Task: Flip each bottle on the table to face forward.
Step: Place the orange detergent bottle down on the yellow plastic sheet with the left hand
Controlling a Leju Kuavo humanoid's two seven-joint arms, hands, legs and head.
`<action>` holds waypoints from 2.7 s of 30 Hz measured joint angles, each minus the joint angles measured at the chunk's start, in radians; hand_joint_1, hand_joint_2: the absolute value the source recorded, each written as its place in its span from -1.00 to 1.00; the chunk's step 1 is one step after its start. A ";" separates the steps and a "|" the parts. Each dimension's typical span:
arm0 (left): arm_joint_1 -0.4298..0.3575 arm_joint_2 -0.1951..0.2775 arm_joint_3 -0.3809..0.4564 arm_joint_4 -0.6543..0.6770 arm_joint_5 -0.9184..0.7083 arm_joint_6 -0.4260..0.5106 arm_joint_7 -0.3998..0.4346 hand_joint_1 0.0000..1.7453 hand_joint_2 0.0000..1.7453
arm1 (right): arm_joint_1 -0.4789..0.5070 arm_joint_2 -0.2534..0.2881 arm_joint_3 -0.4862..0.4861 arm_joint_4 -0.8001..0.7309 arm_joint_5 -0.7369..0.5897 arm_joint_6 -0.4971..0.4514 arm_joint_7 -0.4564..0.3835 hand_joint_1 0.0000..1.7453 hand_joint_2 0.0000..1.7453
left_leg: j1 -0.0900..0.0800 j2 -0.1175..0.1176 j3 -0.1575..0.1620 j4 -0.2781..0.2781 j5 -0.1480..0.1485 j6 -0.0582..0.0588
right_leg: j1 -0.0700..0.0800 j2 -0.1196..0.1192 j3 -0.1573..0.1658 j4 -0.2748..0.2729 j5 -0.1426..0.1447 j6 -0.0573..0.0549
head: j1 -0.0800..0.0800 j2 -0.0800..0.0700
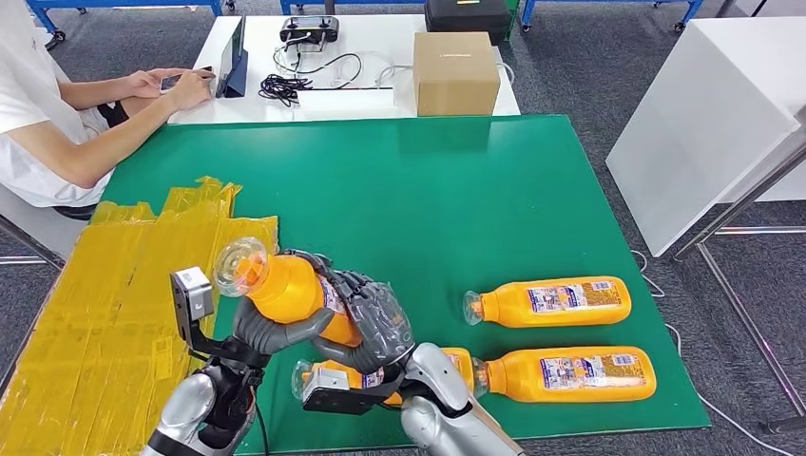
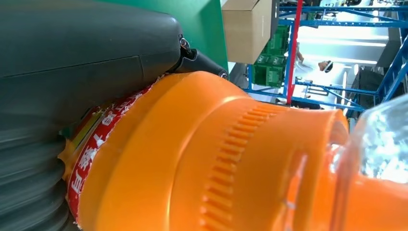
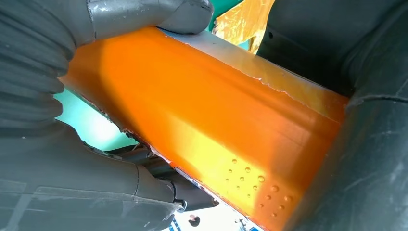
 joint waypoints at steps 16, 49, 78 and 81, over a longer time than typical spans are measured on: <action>0.031 -0.008 0.021 -0.064 -0.083 0.111 -0.042 1.00 1.00 | 0.133 -0.028 -0.020 -0.188 -0.103 -0.036 -0.029 -1.00 1.00 | 0.000 -0.001 -0.002 0.000 0.000 0.000 | 0.000 0.000 -0.001 0.000 0.000 0.000 | 0.000 0.000; -0.182 0.175 0.203 0.330 -1.686 0.332 0.233 1.00 1.00 | 0.336 -0.098 -0.300 -0.743 -0.105 0.040 -0.064 -1.00 1.00 | 0.000 0.000 -0.001 0.000 0.000 0.000 | 0.000 0.000 -0.001 0.000 0.000 0.000 | 0.000 0.000; -0.315 0.173 0.258 0.716 -1.473 0.159 0.205 -1.00 1.00 | 0.300 -0.109 -0.300 -0.713 -0.068 0.058 0.004 -1.00 1.00 | -0.001 -0.004 0.009 -0.001 -0.001 -0.001 | 0.000 -0.003 0.012 0.000 -0.001 -0.001 | 0.000 0.000; -0.367 0.167 0.266 0.812 -1.466 0.126 0.229 -1.00 1.00 | 0.275 -0.108 -0.294 -0.689 -0.070 0.061 0.008 -1.00 1.00 | -0.001 -0.006 0.016 -0.003 -0.002 -0.001 | 0.000 -0.004 0.020 -0.001 -0.002 -0.002 | 0.000 0.000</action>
